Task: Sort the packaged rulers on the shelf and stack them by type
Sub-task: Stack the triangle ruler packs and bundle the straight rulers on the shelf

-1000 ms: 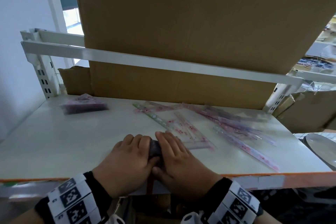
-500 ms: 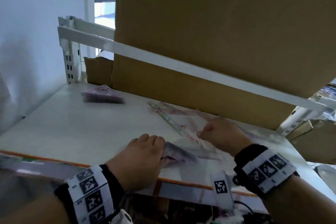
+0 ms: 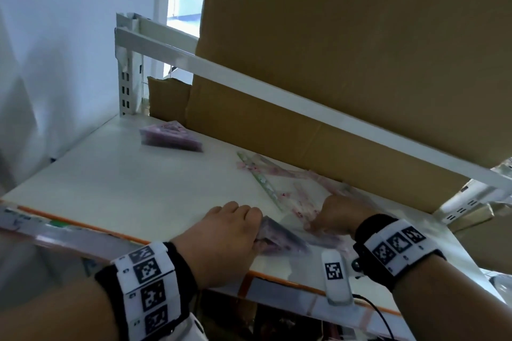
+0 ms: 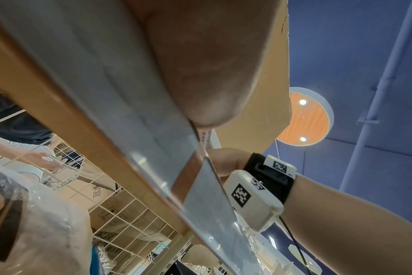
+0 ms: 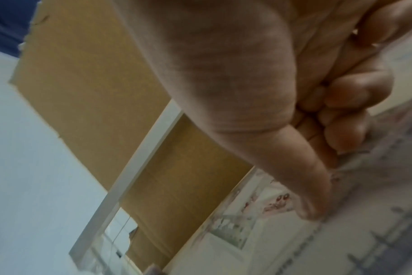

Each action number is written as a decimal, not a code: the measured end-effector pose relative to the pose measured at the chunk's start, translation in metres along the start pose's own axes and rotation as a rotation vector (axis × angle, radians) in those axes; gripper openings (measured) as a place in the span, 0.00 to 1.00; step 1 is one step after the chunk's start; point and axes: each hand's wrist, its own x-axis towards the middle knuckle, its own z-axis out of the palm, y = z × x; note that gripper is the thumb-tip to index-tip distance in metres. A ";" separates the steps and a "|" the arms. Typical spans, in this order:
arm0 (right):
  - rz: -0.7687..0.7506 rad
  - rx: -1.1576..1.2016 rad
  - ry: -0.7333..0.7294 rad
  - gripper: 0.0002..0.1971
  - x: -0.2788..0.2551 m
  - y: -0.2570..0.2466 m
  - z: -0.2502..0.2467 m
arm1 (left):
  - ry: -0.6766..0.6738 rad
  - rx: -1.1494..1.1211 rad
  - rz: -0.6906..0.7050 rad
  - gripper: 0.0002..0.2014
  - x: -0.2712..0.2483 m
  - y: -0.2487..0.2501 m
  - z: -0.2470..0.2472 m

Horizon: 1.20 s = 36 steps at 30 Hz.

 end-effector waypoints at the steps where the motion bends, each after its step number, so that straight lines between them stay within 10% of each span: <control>1: 0.002 0.019 -0.002 0.24 0.001 0.000 0.000 | -0.010 0.041 0.019 0.17 0.000 0.000 0.001; 6: -0.118 0.003 0.052 0.17 -0.005 -0.002 -0.004 | -0.011 0.069 0.050 0.19 0.000 -0.001 0.001; 13: -0.374 -0.155 0.080 0.36 -0.012 -0.027 -0.045 | 0.061 -0.052 0.013 0.14 -0.002 0.002 -0.002; 29: -0.163 -0.266 -0.043 0.52 0.018 -0.014 -0.042 | 0.089 -0.056 0.023 0.16 -0.002 0.001 -0.003; 36: -0.258 0.007 0.113 0.18 0.013 0.006 -0.049 | 0.076 -0.051 0.028 0.16 -0.001 0.000 -0.002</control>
